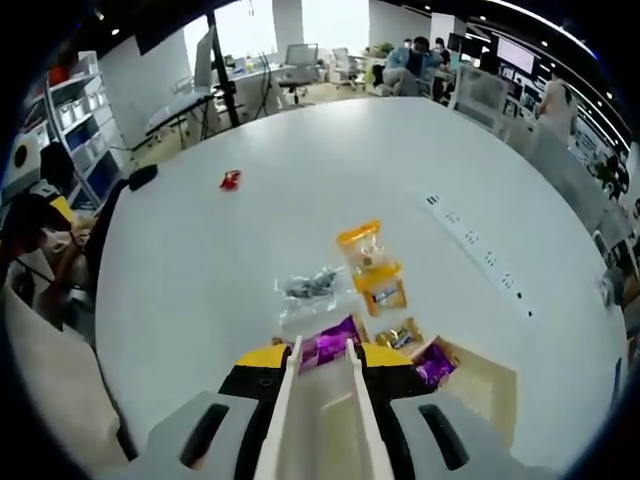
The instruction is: Place the target food into the container with the food tongs after gripping and lifting it, then release it inside without dropping or visibly crushing the food.
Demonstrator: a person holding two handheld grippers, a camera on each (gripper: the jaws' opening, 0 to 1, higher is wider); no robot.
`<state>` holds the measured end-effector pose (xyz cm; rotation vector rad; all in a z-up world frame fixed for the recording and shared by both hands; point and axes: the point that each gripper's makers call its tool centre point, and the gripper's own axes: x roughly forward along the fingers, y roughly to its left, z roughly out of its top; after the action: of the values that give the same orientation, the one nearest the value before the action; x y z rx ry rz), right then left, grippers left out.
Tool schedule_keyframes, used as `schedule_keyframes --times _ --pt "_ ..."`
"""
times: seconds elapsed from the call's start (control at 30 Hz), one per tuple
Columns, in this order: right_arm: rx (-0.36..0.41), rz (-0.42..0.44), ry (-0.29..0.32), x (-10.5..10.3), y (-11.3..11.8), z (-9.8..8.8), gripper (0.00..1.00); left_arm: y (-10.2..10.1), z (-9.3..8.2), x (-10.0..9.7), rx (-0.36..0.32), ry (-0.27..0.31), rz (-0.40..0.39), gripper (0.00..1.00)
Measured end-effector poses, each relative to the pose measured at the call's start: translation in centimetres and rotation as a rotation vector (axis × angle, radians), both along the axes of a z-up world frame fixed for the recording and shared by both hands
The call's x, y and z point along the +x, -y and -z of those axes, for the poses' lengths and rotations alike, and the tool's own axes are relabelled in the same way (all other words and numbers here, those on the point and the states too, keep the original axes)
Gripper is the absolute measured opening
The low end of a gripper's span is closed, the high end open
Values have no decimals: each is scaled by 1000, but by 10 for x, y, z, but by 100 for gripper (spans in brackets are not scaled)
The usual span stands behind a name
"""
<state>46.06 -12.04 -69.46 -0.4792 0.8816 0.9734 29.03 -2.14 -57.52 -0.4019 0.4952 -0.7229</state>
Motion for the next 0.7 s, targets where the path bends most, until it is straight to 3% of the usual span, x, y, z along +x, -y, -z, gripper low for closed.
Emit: schedule_keyframes --times 0.7 --pt "-31 -31 -15 1 -9 9 26 -4 2 4 -6 -7 -8 61"
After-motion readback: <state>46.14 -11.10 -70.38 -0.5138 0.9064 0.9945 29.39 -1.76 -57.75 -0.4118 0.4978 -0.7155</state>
